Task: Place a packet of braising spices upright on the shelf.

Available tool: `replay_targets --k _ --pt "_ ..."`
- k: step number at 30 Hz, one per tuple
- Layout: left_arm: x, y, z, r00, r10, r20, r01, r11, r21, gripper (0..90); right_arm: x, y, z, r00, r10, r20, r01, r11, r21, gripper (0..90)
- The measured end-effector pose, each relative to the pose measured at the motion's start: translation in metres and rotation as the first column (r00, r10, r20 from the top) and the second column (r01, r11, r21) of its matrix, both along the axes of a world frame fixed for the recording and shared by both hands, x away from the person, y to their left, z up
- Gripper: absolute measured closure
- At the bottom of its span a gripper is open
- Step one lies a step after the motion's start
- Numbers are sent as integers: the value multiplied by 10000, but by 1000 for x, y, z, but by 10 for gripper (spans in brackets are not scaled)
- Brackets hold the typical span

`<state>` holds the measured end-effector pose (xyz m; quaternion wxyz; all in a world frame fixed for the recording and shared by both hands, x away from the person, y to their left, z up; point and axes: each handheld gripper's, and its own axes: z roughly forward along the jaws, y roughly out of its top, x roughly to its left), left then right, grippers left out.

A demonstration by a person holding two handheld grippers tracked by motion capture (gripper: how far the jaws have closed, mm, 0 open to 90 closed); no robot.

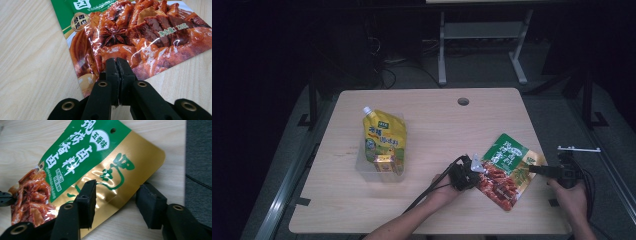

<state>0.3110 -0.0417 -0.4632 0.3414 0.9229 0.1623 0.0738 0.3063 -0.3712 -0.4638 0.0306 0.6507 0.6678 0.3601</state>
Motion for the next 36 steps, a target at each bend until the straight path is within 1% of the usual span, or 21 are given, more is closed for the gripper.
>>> replay_targets --k 2,3,7,8,9,10,11,14,18,21,22,23,26,27,28,30,31,36 --pt "0 0 0 10000 1 5 -1 10000 -1 881 0 1 0 10000 -2 -9 2 10000 53 527" --pt "0 0 0 10000 -13 26 13 10000 7 879 2 1 -2 9998 192 23 -192 9992 343 570" --pt "0 -1 0 10000 -44 48 44 10000 35 878 4 5 -3 9996 277 25 -278 9990 359 595" --pt "0 -1 0 10000 -54 78 54 10000 50 878 5 6 -3 9995 315 56 -317 9988 382 609" --pt "-1 -1 0 10000 -43 75 43 10000 31 878 6 8 -3 9993 368 48 -370 9984 430 641" --pt "-1 -1 0 10000 -43 75 43 10000 31 878 6 8 -3 9993 368 48 -370 9984 430 641" --pt "-1 -1 0 10000 -35 73 35 10000 18 877 8 10 -3 9992 407 7 -407 9980 490 668" --pt "-1 -2 0 10000 -50 74 50 10000 -9 874 10 12 -4 9989 470 -61 -466 9976 511 685" --pt "-2 -2 0 9999 -70 78 70 10000 8 871 10 14 -7 9989 463 24 -463 9965 692 701" --pt "-3 -3 0 9999 -97 111 96 10000 19 871 10 15 -7 9991 421 50 -423 9949 919 717" --pt "-3 -3 0 9999 -97 111 96 10000 19 871 10 15 -7 9991 421 50 -423 9949 919 717" --pt "-3 -4 0 9999 -78 87 79 10000 -29 871 11 16 -9 9991 425 40 -427 9935 1058 717" --pt "-3 -4 0 9999 -123 118 123 9999 -8 870 11 17 -10 9990 447 46 -449 9930 1091 722" --pt "-4 -5 0 9998 -169 119 168 9998 47 869 11 17 -11 9991 413 44 -415 9910 1269 723" --pt "-4 -5 0 9999 -144 85 144 9999 -2 869 12 17 -12 9990 436 121 -448 9907 1282 727" --pt "-4 -6 0 9998 -153 93 153 9999 -5 868 12 17 -12 9990 425 115 -437 9903 1319 732" --pt "-4 -6 0 9998 -173 88 173 9998 15 868 12 17 -13 9993 379 41 -381 9884 1473 745" --pt "-4 -6 0 9998 -175 63 175 9998 5 868 13 18 -14 9993 369 74 -376 9883 1480 773"
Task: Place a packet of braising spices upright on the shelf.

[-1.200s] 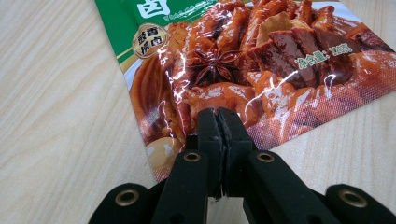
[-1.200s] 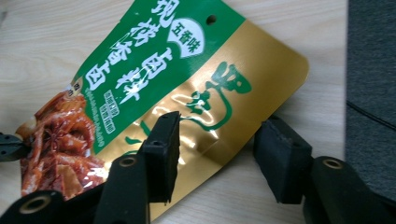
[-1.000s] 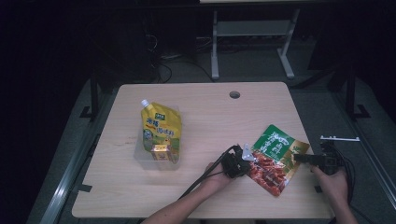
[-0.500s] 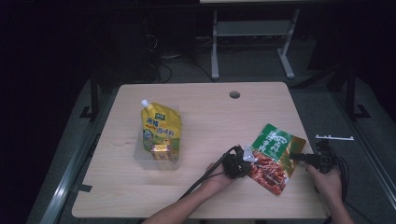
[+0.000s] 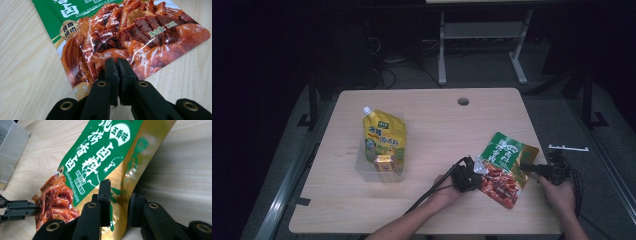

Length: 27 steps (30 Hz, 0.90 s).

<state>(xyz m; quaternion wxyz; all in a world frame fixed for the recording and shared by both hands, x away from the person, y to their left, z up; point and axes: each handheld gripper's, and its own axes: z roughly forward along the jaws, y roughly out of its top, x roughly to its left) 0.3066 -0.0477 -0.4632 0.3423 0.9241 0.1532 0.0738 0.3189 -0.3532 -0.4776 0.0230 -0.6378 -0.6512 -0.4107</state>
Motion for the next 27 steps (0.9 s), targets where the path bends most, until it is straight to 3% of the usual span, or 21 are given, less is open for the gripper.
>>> replay_targets --k 6,9,14,20,27 --pt "0 0 0 10000 -45 11 45 10000 5 868 2 4 -1 10000 47 -15 -47 10000 14 818" --pt "-1 0 0 10000 -47 -6 47 10000 -8 861 3 6 1 9998 145 -97 -147 9996 -229 873" --pt "-1 0 0 10000 -47 -25 47 10000 -54 837 3 7 5 9997 243 10 -243 9987 -451 889" --pt "0 4 3 9999 36 -165 -37 10000 -51 761 2 10 16 9986 376 379 -356 9980 -527 895" --pt "2 15 11 9996 203 -204 -211 9990 -387 736 1 17 32 9937 673 892 -624 9964 -570 896"
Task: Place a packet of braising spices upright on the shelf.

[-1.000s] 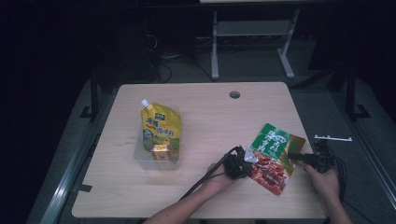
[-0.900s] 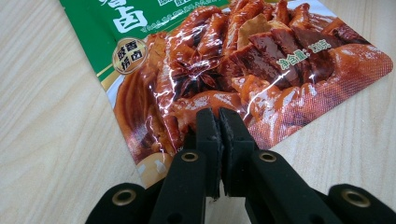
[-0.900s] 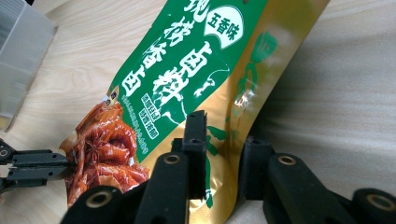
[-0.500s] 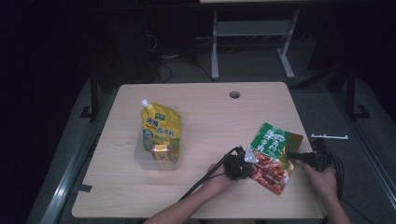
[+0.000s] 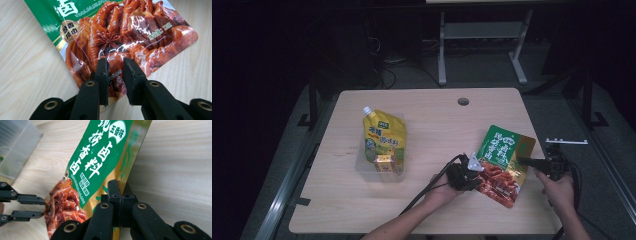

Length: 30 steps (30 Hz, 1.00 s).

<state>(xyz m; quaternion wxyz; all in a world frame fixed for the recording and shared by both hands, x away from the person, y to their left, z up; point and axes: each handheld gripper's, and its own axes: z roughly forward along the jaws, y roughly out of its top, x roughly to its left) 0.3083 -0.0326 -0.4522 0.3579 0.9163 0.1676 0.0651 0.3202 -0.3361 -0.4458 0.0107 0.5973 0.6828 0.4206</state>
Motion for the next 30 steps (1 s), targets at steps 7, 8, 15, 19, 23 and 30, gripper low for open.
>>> replay_targets --k 7,8,15,19,23,30 --pt "-3 11 4 10000 80 -48 -81 9997 -242 705 -2 9 18 9982 272 538 -272 9996 -9 897" --pt "-4 14 6 9999 155 -42 -157 9991 -405 696 -3 12 25 9965 398 740 -398 9992 -26 897" --pt "-9 25 10 9999 153 64 -149 9979 -635 654 -7 27 51 9859 910 1402 -880 9957 -274 898" --pt "-14 32 11 9998 161 127 -151 9967 -803 636 -10 40 68 9736 1443 1767 -1366 9891 -550 899" --pt "-18 39 14 9998 145 152 -131 9958 -905 612 -10 50 77 9669 1720 1885 -1614 9844 -701 899" --pt "-23 53 17 9996 159 217 -138 9952 -973 573 -11 75 99 9393 2554 2291 -2320 9647 -1245 899"
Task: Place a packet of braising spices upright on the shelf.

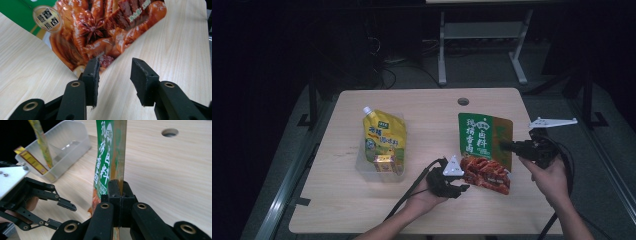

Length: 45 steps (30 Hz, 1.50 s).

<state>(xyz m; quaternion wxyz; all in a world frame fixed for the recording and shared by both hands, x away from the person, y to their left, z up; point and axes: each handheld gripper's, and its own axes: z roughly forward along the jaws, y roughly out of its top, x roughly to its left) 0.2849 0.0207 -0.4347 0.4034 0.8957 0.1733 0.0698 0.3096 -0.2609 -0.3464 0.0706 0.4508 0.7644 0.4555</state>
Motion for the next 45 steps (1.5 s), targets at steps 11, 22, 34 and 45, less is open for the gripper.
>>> replay_targets --k 11,22,34,45 --pt "-9 16 6 9998 -46 199 49 9999 -153 535 9 23 15 9956 711 609 -696 9972 -267 900" --pt "-15 24 8 9996 63 266 -54 9994 -338 466 20 44 28 9897 997 1028 -924 9930 -736 900" --pt "-21 36 8 9997 33 261 -18 9984 -573 415 31 61 30 9841 1311 1200 -1221 9893 -801 900" --pt "-22 42 3 9999 1 115 8 9972 -754 382 39 74 39 9791 1526 1344 -1441 9870 -711 900"
